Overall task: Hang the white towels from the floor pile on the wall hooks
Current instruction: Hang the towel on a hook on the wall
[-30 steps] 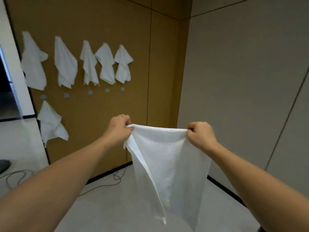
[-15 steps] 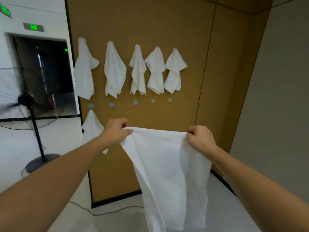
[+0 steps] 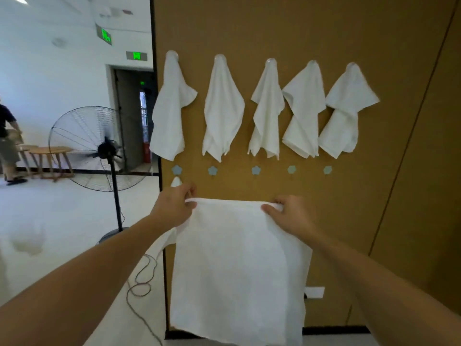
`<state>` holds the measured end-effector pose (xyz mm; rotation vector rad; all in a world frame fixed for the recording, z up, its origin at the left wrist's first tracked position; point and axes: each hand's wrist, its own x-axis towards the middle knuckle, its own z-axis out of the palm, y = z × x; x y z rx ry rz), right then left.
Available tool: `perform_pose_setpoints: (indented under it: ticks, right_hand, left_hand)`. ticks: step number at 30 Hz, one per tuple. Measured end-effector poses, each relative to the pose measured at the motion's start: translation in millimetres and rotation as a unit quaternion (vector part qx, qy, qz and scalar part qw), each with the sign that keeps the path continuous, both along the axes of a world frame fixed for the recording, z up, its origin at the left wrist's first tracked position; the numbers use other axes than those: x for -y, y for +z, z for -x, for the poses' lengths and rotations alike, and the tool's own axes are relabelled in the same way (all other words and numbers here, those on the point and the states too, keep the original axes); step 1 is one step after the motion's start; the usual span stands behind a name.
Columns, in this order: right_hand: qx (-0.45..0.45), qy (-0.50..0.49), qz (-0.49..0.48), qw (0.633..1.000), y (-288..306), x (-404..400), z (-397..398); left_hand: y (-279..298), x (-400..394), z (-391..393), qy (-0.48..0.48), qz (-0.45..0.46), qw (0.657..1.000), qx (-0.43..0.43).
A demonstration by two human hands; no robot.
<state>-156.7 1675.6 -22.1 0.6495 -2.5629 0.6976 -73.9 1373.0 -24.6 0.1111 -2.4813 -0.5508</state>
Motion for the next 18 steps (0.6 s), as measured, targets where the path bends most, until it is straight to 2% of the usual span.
perform_pose_setpoints:
  ticks: [4,8,11,13,16,18]
  right_hand:
    - [0.025,0.055,0.003,0.998,-8,33,85]
    - [-0.086,0.098,-0.045,0.99,-23,63,147]
    - [-0.105,0.142,-0.156,0.972,-34,88,185]
    - [-0.062,0.167,-0.208,0.962,-42,103,212]
    - [-0.048,0.167,-0.223,0.959,-44,129,251]
    - [-0.134,0.164,-0.253,0.944,-46,146,270]
  left_hand:
    - [2,23,64,0.046,0.039,0.997,0.053]
    - [-8,44,112,0.04,0.168,0.981,0.088]
    - [-19,61,145,0.032,0.265,0.954,0.133]
    - [-26,74,169,0.036,0.308,0.937,0.16]
    - [-39,94,209,0.036,0.32,0.93,0.177]
    - [-45,107,240,0.046,0.313,0.931,0.181]
